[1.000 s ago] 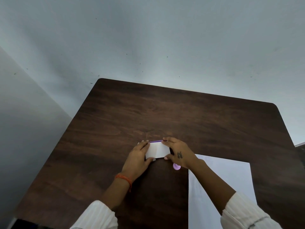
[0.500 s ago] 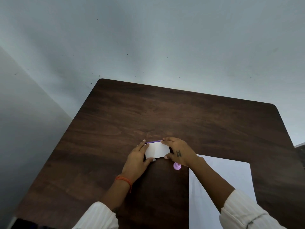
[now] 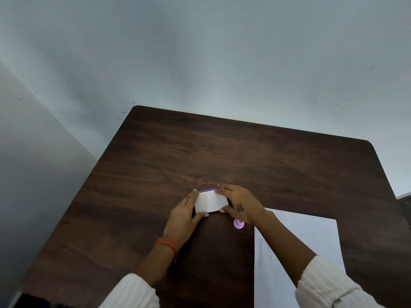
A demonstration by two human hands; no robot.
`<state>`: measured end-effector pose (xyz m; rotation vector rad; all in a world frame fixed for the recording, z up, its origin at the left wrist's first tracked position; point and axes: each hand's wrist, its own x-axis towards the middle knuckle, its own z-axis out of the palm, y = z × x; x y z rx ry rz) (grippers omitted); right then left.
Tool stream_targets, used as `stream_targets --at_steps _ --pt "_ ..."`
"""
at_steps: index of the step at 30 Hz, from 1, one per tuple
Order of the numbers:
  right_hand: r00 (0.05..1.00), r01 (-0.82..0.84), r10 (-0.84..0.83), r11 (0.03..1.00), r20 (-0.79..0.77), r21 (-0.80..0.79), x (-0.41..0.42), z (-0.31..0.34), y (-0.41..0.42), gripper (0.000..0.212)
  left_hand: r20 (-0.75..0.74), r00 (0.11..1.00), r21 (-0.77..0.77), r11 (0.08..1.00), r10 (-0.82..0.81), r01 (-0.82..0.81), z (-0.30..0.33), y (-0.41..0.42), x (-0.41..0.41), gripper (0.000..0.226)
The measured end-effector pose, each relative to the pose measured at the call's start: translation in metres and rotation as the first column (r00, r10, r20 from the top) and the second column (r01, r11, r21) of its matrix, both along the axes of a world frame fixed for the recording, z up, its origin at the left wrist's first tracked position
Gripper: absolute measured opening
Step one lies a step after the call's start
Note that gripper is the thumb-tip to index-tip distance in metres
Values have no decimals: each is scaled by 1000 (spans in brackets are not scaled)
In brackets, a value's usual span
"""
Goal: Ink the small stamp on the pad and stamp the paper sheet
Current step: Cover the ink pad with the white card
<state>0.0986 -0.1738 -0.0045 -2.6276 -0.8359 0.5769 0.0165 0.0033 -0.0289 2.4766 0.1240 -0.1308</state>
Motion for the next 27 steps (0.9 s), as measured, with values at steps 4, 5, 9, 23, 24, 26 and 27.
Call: stream_targets --at_steps 4,5,9,23,24,26,27 --pt "999 -35 33 999 -41 -37 3 0 3 72 16 1000 14 1000 3 -3 -1 0 -1 64" --pt "998 -40 37 998 -50 -56 4 -1 3 73 14 1000 21 1000 2 -2 -2 0 -1 64" --pt "998 -49 44 995 -52 -89 6 -1 3 73 23 1000 37 999 -5 4 -3 0 -2 65" --pt "996 -88 85 988 -28 -126 10 -3 6 71 -3 1000 21 999 25 -25 -2 2 -2 66" --pt "996 -85 82 988 -28 -129 10 -3 6 72 -4 1000 22 999 31 -31 -2 2 -2 66" --pt "997 -80 77 989 -25 -127 10 -3 6 72 -2 999 12 999 38 -38 -2 2 -2 66" --pt "997 -79 76 989 -23 -128 9 -4 6 72 -6 999 8 999 37 -37 -2 2 -2 66"
